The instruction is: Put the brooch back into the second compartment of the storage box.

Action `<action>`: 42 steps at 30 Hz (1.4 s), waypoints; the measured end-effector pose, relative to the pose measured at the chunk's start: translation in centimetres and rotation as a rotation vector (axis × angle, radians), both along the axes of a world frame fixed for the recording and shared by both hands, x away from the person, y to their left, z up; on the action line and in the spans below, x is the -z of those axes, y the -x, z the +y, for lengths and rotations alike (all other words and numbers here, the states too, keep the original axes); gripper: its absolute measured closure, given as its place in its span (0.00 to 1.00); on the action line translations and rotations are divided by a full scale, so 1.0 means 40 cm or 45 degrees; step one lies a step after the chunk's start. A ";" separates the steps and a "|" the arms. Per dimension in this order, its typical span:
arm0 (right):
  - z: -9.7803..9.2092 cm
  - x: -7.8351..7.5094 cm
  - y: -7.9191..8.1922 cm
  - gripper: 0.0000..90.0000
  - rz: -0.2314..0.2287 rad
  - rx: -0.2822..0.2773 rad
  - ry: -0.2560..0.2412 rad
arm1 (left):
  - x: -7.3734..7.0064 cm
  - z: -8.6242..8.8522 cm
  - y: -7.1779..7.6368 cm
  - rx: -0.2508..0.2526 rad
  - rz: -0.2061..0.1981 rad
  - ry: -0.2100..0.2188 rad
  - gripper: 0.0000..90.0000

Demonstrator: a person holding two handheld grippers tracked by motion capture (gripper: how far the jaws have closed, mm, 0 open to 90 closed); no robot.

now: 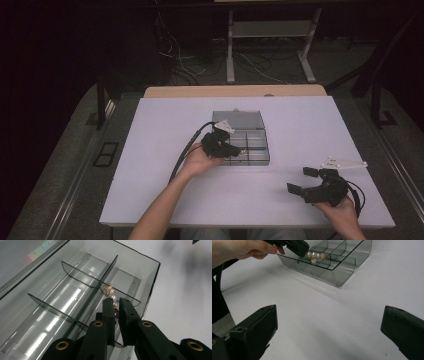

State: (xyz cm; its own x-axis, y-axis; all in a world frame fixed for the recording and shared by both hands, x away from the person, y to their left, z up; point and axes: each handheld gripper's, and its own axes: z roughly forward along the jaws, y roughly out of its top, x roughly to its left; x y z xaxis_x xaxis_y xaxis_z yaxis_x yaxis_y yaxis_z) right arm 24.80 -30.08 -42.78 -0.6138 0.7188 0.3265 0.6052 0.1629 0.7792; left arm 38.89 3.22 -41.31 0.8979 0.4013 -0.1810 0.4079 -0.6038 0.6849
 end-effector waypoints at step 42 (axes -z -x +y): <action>0.023 -0.023 -0.048 0.01 0.030 -0.033 0.066 | -0.103 0.095 -0.068 -0.178 0.102 0.281 0.30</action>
State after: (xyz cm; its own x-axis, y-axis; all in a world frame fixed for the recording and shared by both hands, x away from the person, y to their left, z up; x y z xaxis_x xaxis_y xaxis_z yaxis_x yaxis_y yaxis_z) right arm 26.71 -29.15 -41.87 -0.6251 0.7189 0.3040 0.6185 0.2185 0.7548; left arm 41.60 7.02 -37.19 0.8157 0.4634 -0.3463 0.5352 -0.3771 0.7559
